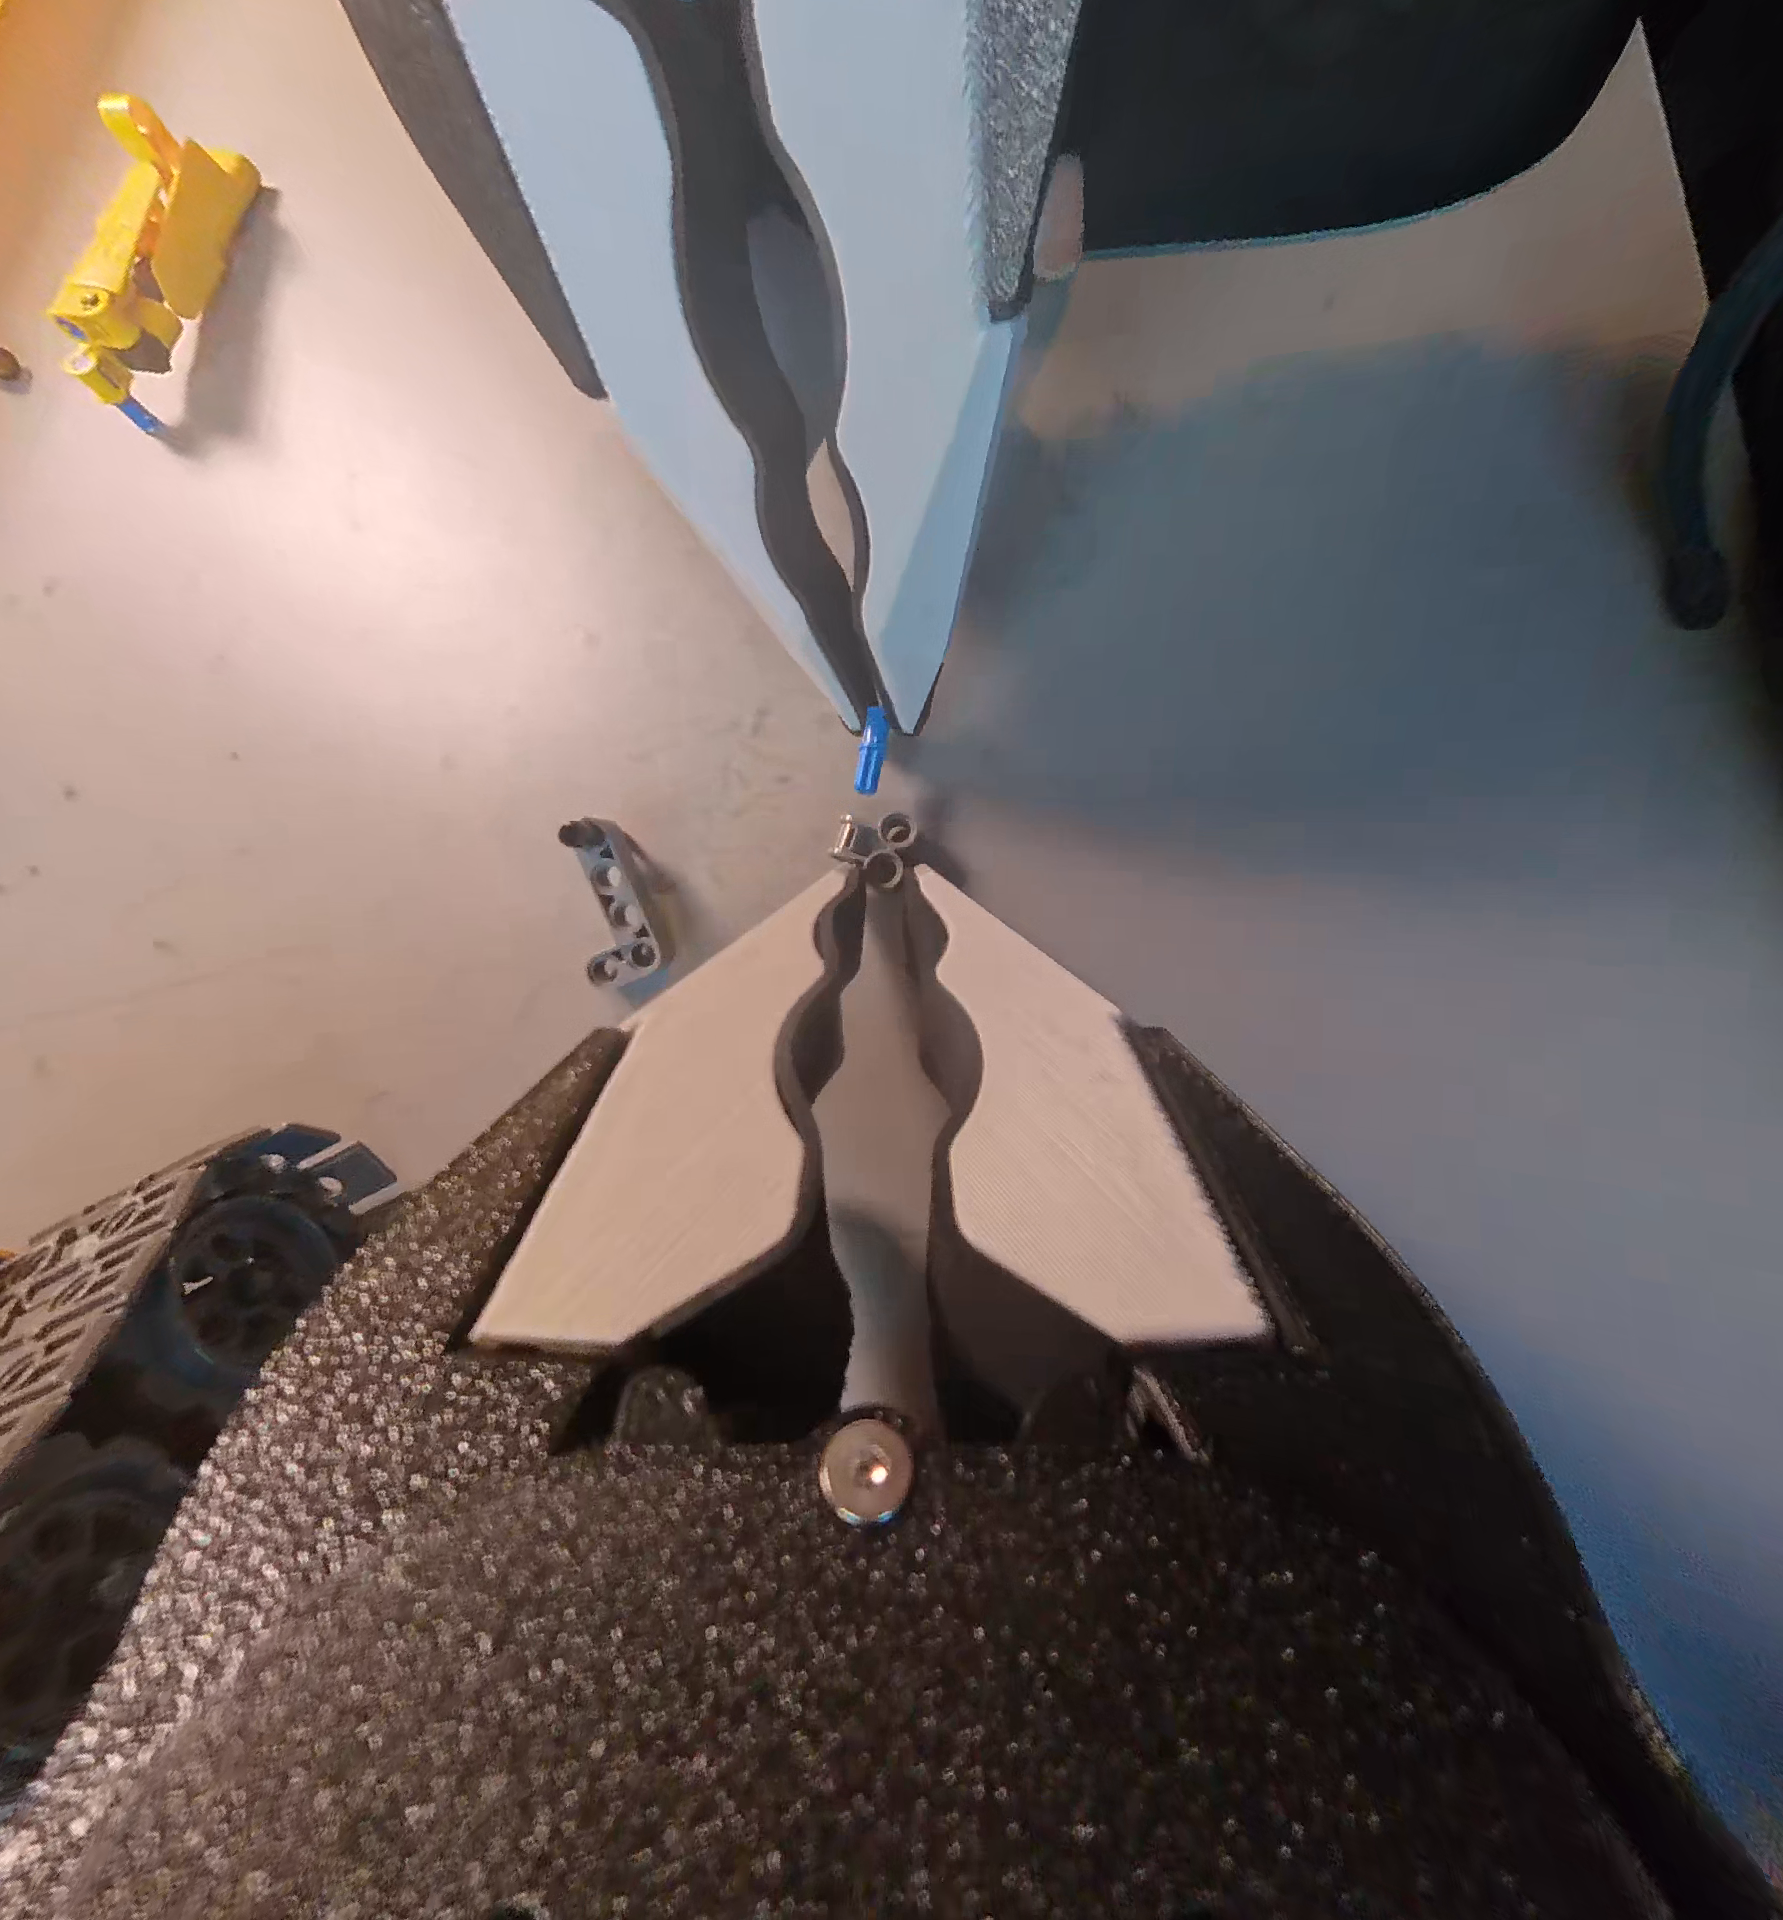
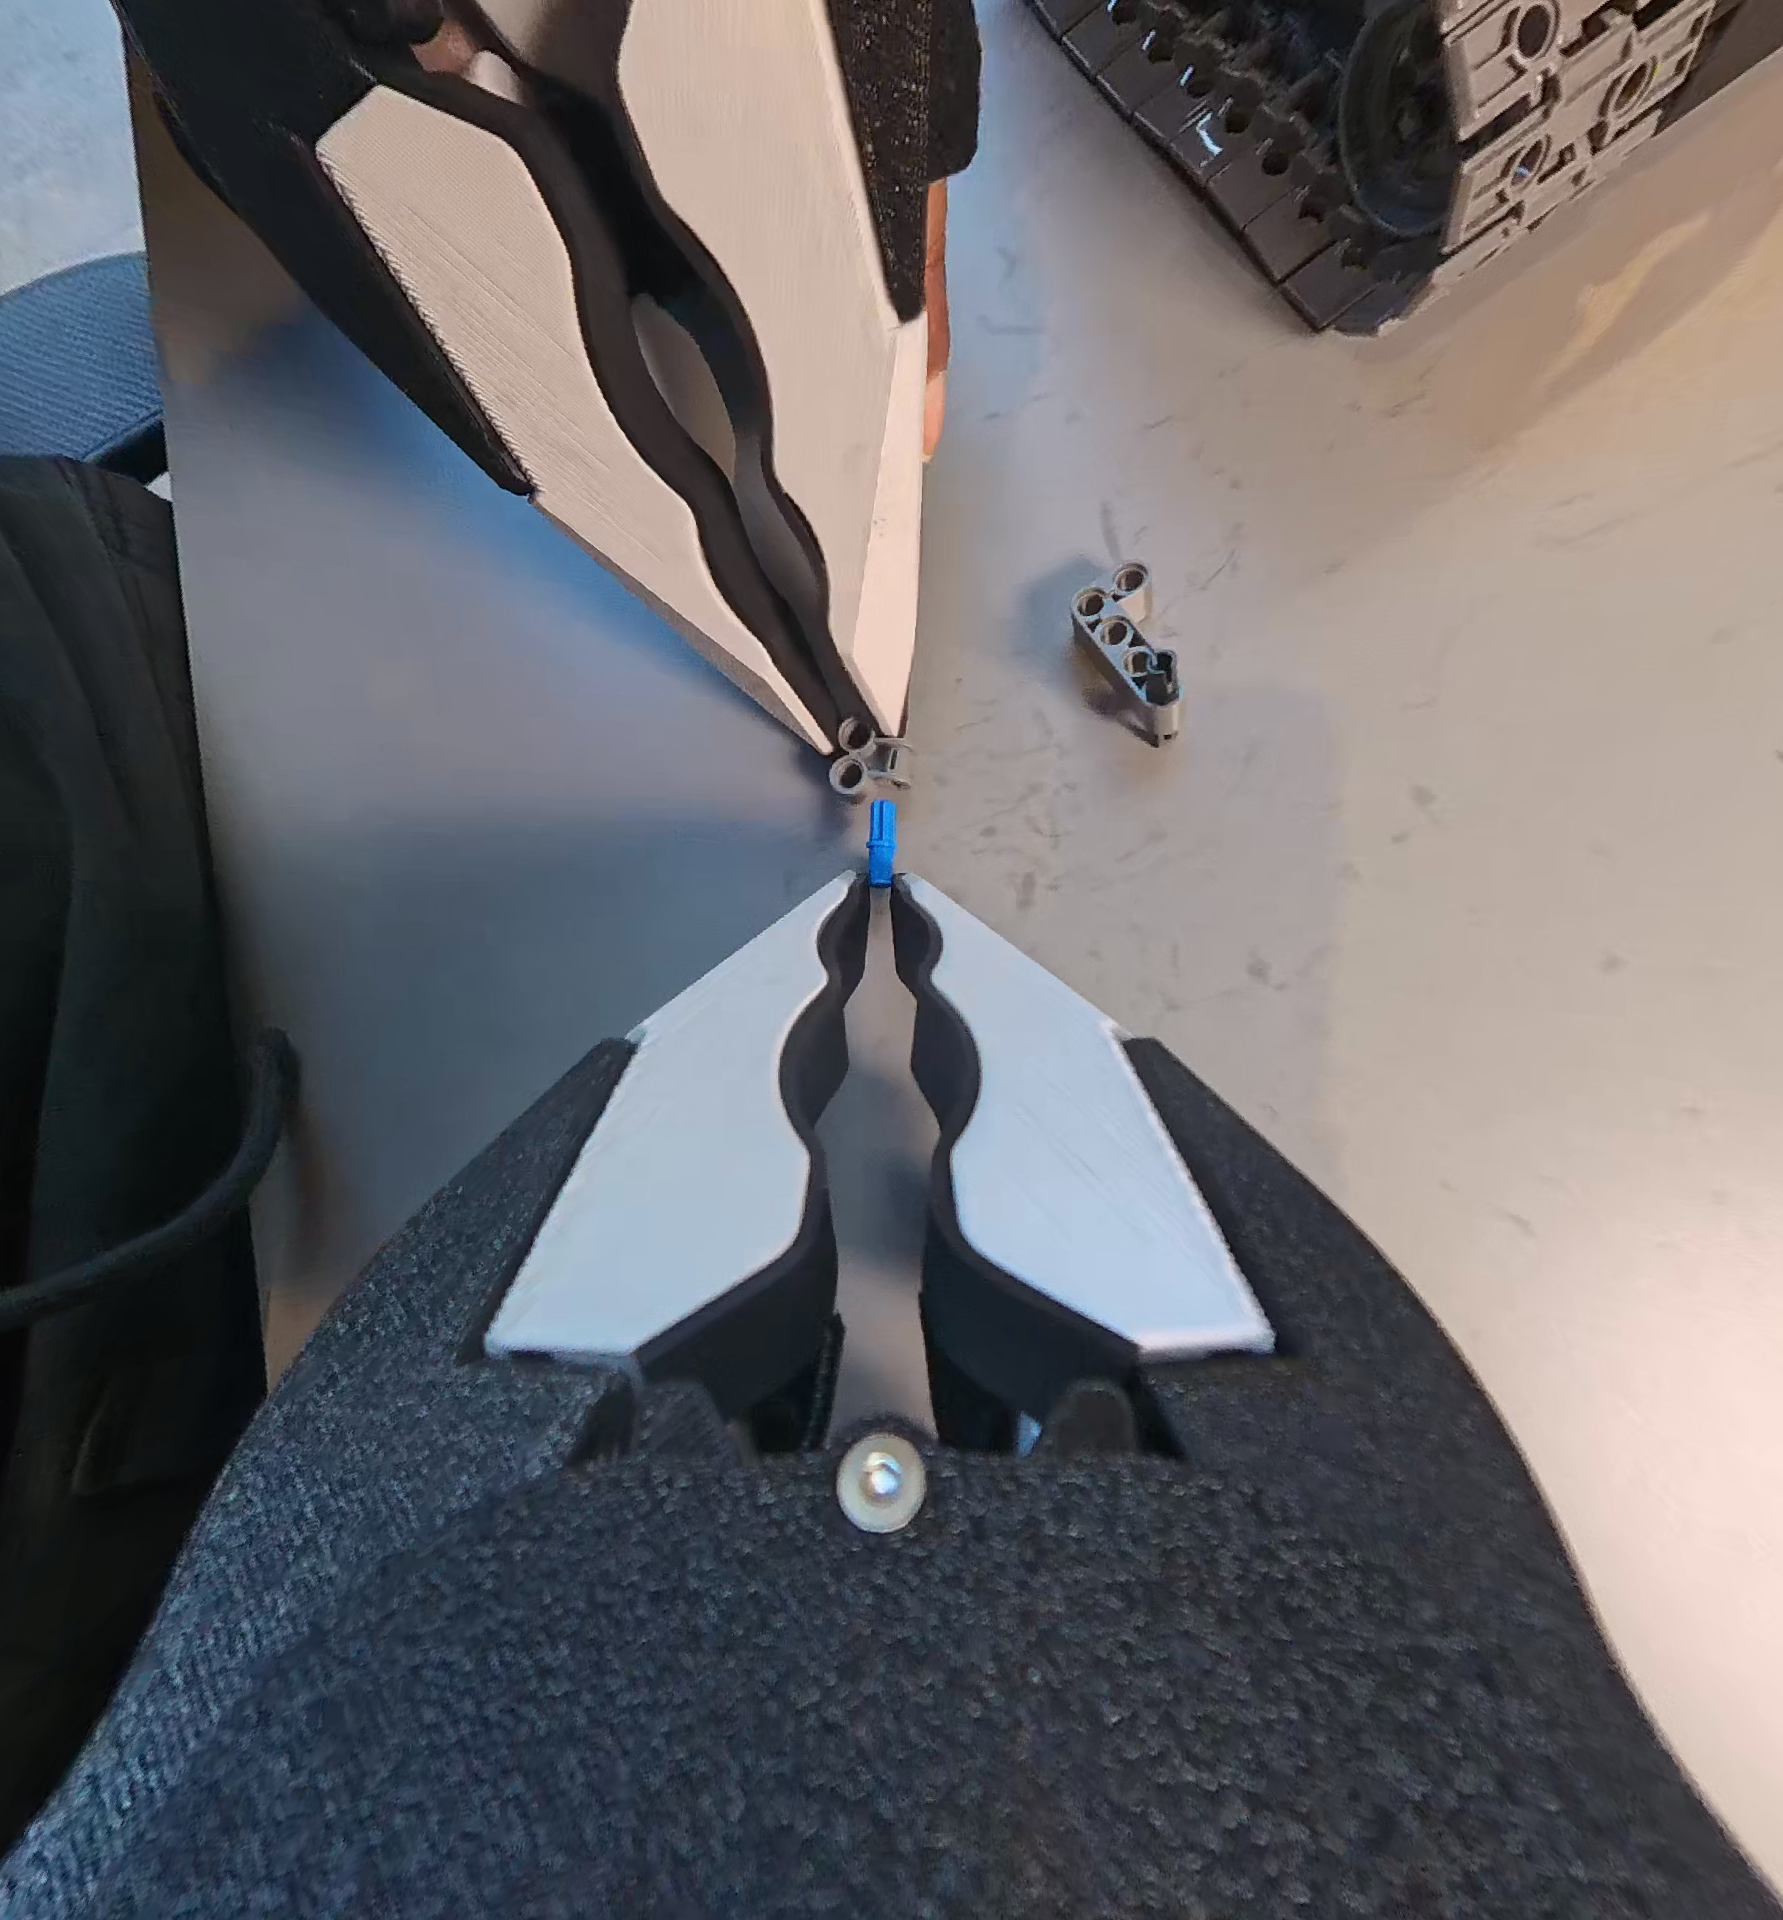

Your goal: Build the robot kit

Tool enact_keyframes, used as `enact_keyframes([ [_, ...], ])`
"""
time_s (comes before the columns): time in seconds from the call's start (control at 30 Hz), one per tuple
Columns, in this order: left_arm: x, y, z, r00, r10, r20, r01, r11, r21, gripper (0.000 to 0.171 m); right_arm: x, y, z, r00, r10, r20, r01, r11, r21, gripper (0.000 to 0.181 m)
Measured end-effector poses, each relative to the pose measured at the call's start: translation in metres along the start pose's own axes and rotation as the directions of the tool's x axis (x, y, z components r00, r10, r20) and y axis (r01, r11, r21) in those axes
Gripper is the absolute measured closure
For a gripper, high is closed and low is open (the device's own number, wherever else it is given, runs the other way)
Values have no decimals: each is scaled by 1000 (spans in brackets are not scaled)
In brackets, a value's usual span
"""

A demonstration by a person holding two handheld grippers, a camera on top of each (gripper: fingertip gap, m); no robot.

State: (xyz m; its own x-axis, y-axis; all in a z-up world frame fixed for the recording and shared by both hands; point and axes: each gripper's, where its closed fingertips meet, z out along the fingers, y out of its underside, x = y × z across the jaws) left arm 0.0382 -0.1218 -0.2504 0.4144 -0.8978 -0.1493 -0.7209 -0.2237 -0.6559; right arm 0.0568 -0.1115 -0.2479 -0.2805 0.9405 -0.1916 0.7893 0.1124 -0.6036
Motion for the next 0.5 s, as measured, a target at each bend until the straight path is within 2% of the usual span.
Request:
enact_keyframes([
  [0.5, -3, -1, -2, 999, -1, 47, 1, 1000, 13, 166, 3, -4, 5, 999, 16, -29, -16, 1000, -24, 178],
])
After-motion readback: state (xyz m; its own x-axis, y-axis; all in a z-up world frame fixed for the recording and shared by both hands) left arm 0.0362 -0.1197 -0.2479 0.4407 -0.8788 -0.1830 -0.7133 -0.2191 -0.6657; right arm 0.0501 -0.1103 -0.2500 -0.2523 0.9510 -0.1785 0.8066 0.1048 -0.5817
